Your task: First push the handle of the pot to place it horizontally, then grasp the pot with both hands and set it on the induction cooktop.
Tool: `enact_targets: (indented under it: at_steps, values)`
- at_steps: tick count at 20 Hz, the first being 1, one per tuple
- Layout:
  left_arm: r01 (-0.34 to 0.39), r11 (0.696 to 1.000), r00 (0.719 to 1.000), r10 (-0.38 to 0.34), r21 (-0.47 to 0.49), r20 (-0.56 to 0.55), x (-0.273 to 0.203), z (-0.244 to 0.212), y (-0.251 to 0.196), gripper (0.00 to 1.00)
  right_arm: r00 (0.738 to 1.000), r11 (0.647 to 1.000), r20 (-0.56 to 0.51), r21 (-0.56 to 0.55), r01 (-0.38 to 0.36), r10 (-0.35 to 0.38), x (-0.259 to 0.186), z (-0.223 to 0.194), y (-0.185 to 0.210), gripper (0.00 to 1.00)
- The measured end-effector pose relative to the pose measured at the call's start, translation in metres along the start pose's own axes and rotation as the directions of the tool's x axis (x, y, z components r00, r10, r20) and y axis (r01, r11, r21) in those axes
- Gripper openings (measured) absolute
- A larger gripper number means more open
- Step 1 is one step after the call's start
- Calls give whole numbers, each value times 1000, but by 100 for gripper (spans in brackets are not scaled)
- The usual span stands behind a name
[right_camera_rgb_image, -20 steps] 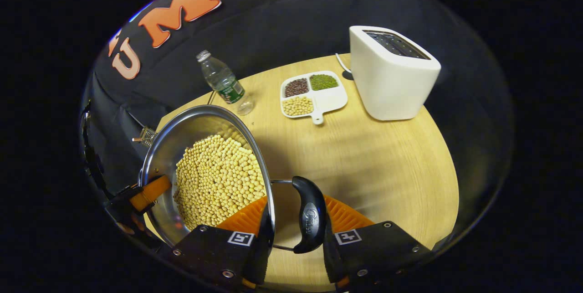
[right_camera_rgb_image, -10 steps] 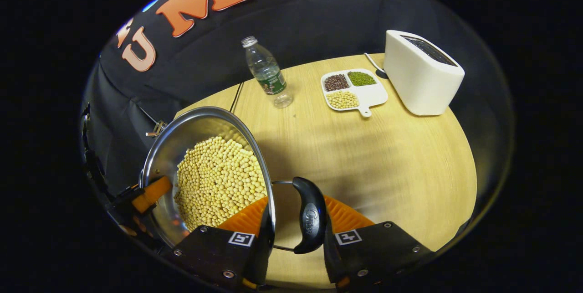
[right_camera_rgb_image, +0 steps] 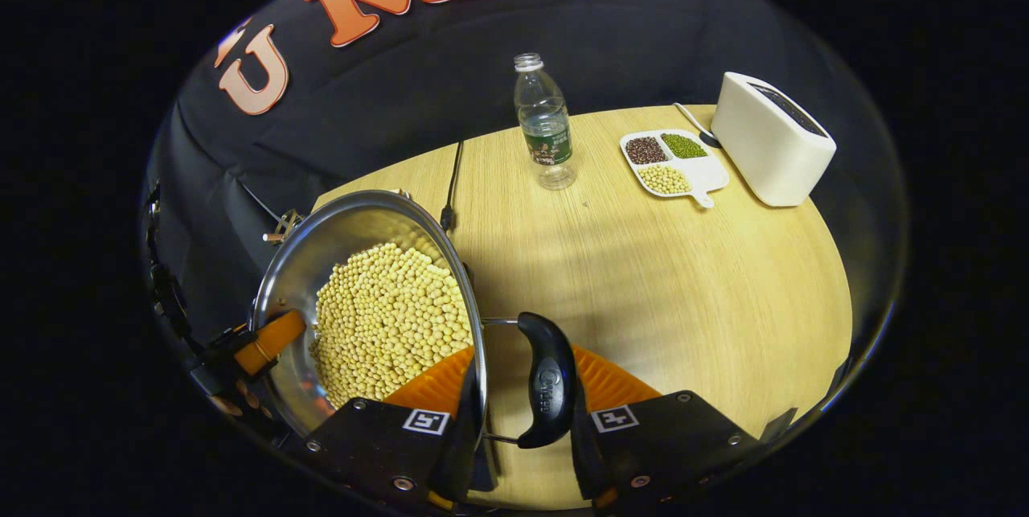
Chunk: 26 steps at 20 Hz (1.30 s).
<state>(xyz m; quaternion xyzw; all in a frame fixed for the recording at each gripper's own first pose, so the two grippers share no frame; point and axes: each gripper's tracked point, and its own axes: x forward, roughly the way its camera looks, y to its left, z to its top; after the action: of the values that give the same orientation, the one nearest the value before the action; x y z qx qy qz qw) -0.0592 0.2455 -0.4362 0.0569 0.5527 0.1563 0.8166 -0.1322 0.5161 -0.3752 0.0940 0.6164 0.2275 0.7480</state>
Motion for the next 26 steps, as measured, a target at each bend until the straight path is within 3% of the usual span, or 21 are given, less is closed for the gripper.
enact_targets:
  at_steps: [6, 15, 26]
  values:
    - [16, 1000, 1000, -16, -2, -13, 15, 7, 4, 76, 1000, 1000, -8, 24, 11, -11, 13, -6, 28, 49]
    - [-38, 999, 999, 38, -21, -24, -2, 8, 2, 76, 1000, 1000, -27, 4, -16, 16, 52, -6, 51, 49]
    - [-41, 999, 998, 39, -30, -47, -5, 5, -2, 75, 999, 1000, -44, -8, -27, 27, 76, -6, 53, 49]
